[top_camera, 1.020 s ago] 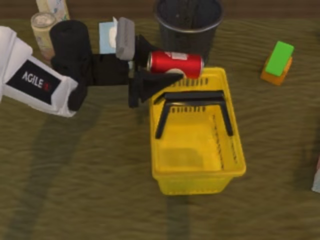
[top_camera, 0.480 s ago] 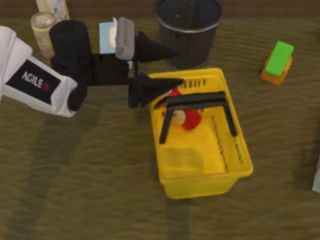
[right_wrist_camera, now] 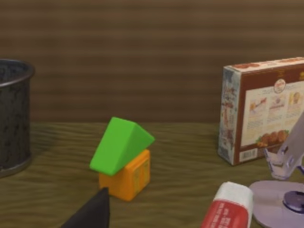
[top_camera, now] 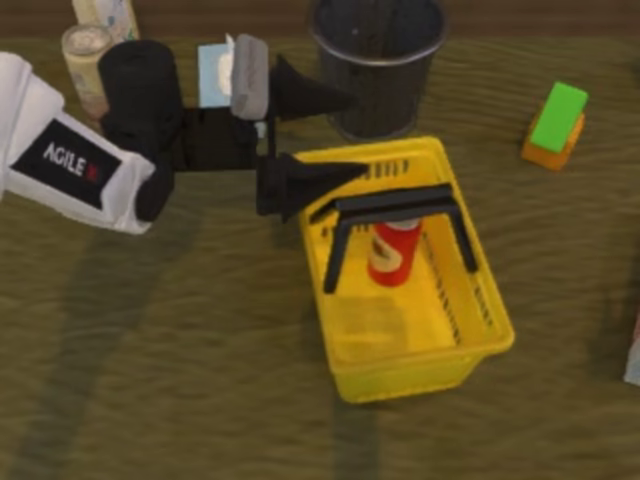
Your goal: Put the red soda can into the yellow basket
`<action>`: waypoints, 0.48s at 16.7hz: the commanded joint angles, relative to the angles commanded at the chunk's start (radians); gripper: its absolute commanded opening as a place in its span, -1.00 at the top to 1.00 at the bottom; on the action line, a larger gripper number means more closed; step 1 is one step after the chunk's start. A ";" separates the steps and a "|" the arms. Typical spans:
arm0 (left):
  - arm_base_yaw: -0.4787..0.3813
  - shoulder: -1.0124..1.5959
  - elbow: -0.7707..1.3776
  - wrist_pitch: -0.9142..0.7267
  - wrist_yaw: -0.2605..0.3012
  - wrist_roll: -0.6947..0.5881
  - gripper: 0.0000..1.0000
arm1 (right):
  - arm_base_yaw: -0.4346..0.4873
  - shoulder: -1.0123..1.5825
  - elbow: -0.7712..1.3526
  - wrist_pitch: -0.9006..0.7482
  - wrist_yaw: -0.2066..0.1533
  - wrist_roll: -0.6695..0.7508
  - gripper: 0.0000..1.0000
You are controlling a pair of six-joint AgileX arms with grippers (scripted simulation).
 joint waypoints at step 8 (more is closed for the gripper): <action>0.058 -0.275 -0.112 -0.127 -0.172 -0.063 -1.00 | 0.108 0.278 0.276 -0.224 -0.007 -0.155 -1.00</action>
